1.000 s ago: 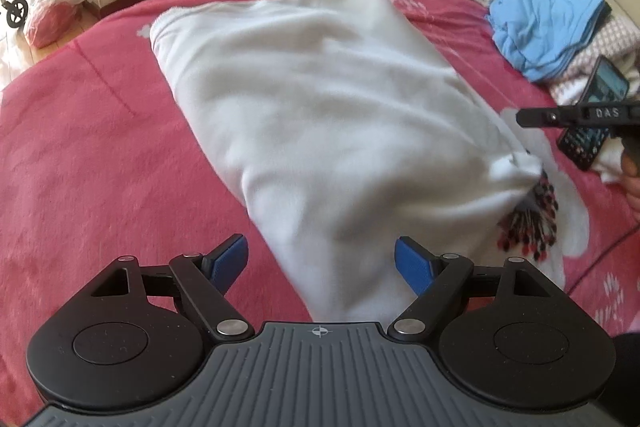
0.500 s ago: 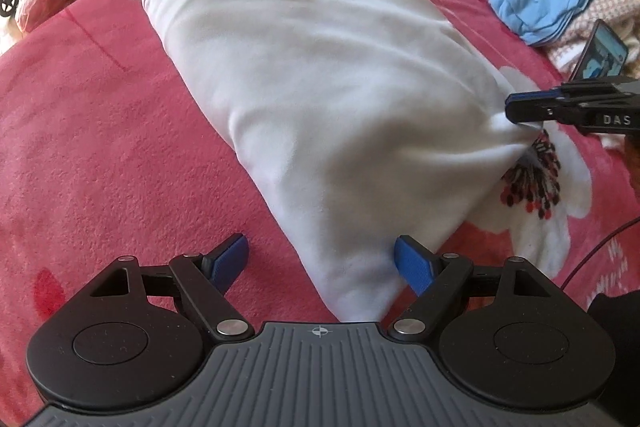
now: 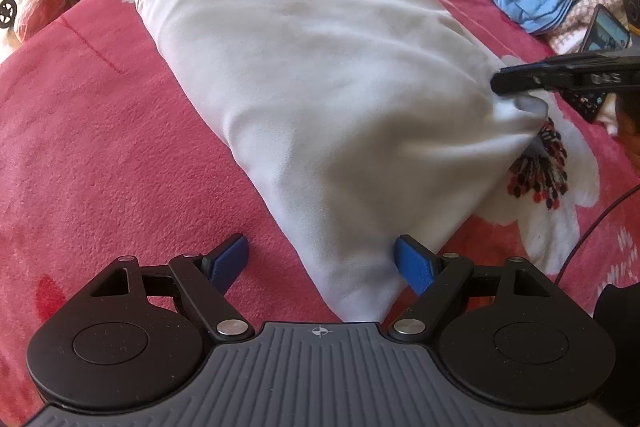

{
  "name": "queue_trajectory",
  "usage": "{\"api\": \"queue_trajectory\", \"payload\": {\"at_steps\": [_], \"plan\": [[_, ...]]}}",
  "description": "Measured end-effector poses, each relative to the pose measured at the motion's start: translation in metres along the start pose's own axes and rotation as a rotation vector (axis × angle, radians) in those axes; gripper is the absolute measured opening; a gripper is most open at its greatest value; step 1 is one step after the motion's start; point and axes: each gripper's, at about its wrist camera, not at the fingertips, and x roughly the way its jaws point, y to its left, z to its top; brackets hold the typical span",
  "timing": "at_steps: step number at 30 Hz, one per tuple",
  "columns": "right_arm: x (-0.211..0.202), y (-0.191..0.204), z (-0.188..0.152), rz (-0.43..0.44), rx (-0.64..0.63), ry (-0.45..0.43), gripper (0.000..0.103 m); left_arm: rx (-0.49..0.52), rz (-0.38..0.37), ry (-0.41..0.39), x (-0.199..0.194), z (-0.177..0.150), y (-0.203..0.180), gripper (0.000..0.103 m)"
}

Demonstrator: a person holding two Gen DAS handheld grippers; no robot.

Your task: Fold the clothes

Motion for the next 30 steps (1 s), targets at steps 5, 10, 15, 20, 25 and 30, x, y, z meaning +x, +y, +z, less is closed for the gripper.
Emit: {"api": "queue_trajectory", "payload": {"at_steps": [5,10,15,20,25,30], "plan": [[-0.014,-0.010,0.006,0.018,0.071,-0.123,0.003,0.002,0.001,0.001,0.001,0.000,0.000,0.082],[0.004,-0.028,-0.006,0.000,0.137,-0.093,0.004,0.006,0.002,0.002,0.001,0.000,0.000,0.082],[-0.021,-0.045,-0.006,0.042,0.260,-0.145,0.007,0.006,0.003,0.002,0.000,0.000,-0.001,0.082],[-0.041,-0.040,-0.008,0.013,0.160,-0.102,0.008,0.007,0.002,-0.001,0.000,-0.001,-0.002,0.082],[-0.032,-0.019,-0.018,-0.018,0.002,-0.005,0.008,0.006,0.003,0.000,0.000,-0.002,-0.002,0.082],[-0.027,-0.004,-0.019,-0.047,-0.115,0.013,0.020,0.006,0.005,0.003,0.000,-0.002,-0.002,0.082]]}}
